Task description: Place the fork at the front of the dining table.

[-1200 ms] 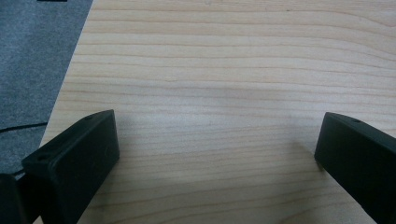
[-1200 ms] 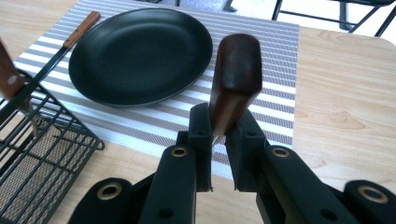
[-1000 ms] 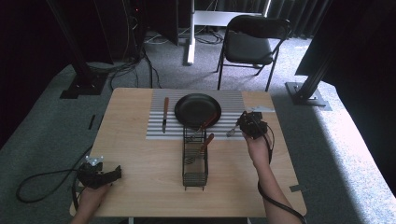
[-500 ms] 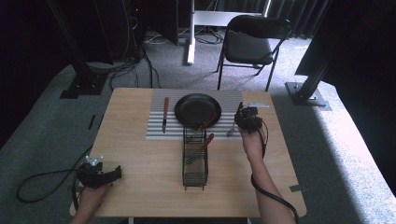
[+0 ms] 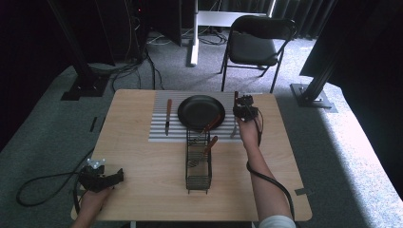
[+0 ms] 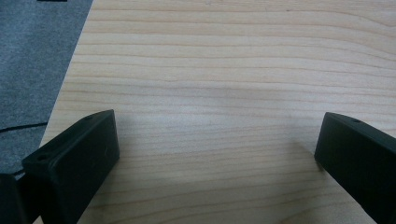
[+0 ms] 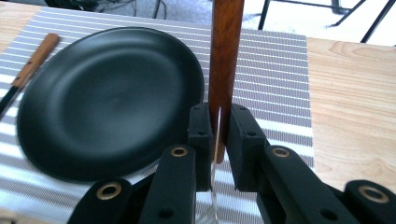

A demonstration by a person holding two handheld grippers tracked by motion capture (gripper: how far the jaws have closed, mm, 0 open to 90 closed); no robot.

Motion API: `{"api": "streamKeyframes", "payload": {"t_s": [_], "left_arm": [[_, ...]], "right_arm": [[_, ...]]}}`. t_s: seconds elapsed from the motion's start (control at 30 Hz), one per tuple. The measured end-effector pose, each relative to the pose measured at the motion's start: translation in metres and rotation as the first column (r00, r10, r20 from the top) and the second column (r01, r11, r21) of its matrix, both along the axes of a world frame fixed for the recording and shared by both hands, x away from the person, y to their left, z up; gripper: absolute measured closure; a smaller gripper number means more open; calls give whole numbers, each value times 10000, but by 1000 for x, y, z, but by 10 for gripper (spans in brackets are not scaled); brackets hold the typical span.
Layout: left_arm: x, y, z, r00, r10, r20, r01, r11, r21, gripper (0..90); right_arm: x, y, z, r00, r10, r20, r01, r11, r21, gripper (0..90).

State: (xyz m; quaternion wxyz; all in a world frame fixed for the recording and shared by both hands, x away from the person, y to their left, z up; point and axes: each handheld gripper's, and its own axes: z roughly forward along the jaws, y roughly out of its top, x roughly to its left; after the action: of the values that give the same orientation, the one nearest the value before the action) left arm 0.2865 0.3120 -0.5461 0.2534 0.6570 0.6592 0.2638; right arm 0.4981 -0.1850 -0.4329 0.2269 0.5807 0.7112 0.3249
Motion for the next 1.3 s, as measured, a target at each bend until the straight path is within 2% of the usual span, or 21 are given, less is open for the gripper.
{"api": "streamKeyframes", "payload": {"t_s": [0.17, 0.2, 0.23, 0.27, 0.33, 0.37, 0.53, 0.67, 0.73, 0.8, 0.9, 0.93, 1.03, 1.2, 1.23, 1.3], "left_arm": [[0, 0, 0, 10000, 2, 7, -2, 10000, -3, 0], [0, 0, 0, 10000, 2, 7, -2, 10000, -3, 0], [0, 0, 0, 10000, 2, 5, -2, 10000, -4, 0], [0, 0, 0, 10000, 0, 4, 0, 10000, -4, 0], [0, 0, 0, 10000, 1, 8, -1, 10000, -1, 0], [0, 0, 0, 10000, 0, 7, 0, 10000, 0, 0], [0, 0, 0, 10000, 13, 22, -13, 10000, -19, 0], [0, 0, 0, 10000, 13, 20, -13, 10000, -16, 0], [0, 0, 0, 10000, 14, 22, -14, 10000, -19, 0], [0, 0, 0, 10000, 17, 26, -17, 10000, -19, 0], [0, 0, 0, 10000, 15, 24, -15, 10000, -16, 0], [0, 0, 0, 10000, 14, 22, -14, 10000, -16, 0], [0, 0, 0, 10000, 0, 2, 0, 10000, -2, 0], [0, 0, 0, 10000, 1, 5, -1, 10000, 0, 0], [0, 0, 0, 10000, 4, 8, -4, 10000, -5, 0], [0, 0, 0, 10000, 0, 2, 0, 10000, 1, 0]], "right_arm": [[33, 5, -8, 9966, -202, -804, 204, 9998, 21, 806], [33, 5, -8, 9966, -202, -804, 204, 9998, 21, 806], [47, 8, -13, 9926, -305, -1177, 300, 9995, -63, 806], [53, 10, -16, 9901, -333, -1362, 325, 9994, -79, 806], [58, 10, -18, 9879, -365, -1506, 351, 9993, -118, 806], [73, 12, -28, 9793, -539, -1951, 532, 9985, -91, 806], [94, 17, -52, 9591, -974, -2657, 952, 9952, -215, 806], [103, 23, -71, 9442, -1153, -3087, 1081, 9933, -405, 806], [105, 24, -74, 9473, -1314, -2923, 1229, 9913, -475, 805], [107, 26, -74, 9464, -1301, -2958, 1185, 9913, -571, 797], [106, 23, -71, 9434, -1225, -3081, 1149, 9925, -425, 713], [104, 21, -68, 9467, -1191, -2994, 1118, 9929, -412, 690], [95, 16, -62, 9536, -1045, -2822, 1026, 9945, -216, 651], [83, 7, -56, 9564, -965, -2757, 991, 9951, -46, 632], [70, 2, -49, 9623, -890, -2570, 946, 9955, 96, 631], [57, -1, -45, 9673, -656, -2451, 785, 9960, 434, 633]]}}
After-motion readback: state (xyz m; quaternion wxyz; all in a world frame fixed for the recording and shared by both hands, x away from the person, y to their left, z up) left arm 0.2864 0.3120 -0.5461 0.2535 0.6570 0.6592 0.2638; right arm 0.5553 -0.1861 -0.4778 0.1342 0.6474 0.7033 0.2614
